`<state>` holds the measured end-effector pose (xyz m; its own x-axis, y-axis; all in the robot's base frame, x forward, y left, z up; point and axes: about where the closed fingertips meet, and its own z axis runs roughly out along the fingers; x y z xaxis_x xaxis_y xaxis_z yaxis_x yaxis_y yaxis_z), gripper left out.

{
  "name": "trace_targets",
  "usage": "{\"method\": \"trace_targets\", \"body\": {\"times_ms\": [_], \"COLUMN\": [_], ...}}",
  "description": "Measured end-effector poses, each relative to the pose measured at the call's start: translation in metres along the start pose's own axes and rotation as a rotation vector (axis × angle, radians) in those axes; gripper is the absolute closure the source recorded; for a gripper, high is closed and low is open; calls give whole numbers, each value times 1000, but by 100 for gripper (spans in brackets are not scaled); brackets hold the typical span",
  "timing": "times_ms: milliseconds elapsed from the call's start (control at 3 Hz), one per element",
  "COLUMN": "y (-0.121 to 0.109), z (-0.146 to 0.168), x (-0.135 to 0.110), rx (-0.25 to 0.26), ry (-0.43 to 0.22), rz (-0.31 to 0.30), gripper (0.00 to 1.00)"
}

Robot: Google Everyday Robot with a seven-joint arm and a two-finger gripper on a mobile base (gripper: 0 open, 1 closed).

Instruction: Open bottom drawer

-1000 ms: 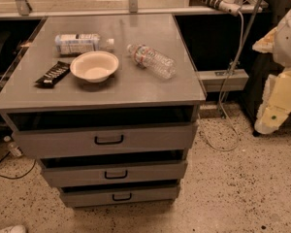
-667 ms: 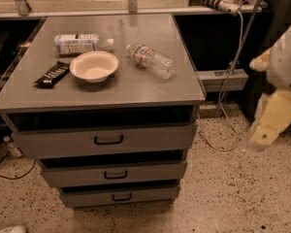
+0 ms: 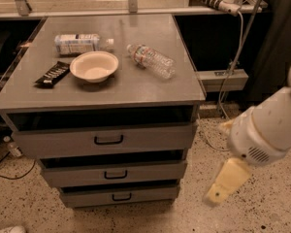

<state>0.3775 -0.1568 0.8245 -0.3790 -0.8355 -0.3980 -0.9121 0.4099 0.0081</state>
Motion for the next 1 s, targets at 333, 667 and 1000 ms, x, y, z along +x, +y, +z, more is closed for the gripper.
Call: {"method": "trace_targets", "body": {"times_ms": [333, 667, 1000], "y": [12, 12, 23], "z": [14, 13, 54], "x": [10, 9, 13], "rx": [-33, -32, -52], "ry": [16, 15, 2], "rz": [13, 13, 0], "gripper": [0, 0, 0]}}
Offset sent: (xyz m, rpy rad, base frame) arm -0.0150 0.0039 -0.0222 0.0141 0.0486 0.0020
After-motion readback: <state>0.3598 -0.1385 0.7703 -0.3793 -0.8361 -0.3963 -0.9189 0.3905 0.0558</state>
